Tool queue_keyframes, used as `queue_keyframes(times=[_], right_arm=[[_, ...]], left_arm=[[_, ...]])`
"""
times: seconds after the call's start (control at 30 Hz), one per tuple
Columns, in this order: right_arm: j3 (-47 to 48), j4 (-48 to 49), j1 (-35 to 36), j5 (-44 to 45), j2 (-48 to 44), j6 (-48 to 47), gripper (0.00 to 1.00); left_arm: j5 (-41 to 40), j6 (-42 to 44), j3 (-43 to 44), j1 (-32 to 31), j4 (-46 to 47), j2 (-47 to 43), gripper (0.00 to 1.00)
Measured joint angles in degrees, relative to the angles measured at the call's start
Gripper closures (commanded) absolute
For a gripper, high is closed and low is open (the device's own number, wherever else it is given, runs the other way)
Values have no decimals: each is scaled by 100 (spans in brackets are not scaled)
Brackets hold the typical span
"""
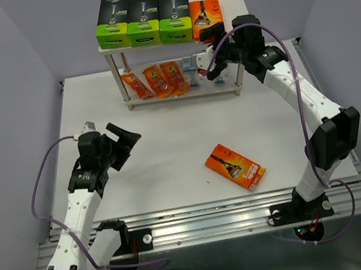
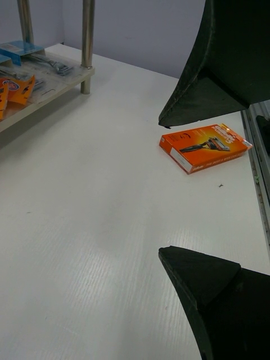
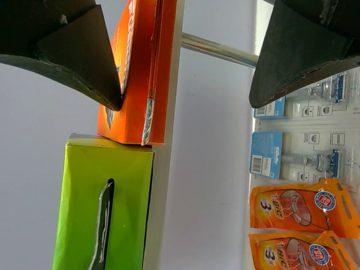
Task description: Place and organize the shaving razors onto the shelf
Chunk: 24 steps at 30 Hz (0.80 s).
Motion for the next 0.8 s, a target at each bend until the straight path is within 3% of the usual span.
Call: queue_keyframes(times=[0.37,0.6,0.8], right_arm=[[-114,879,11,103,-24,732,0],[452,831,11,83,-111,863,0],[463,131,11,11,-490,789,0]], left_arm=[[109,0,-79,0,109,-31,1],[131,2,-94,0,114,-170,1],[234,70,-94,0,96,-212,1]])
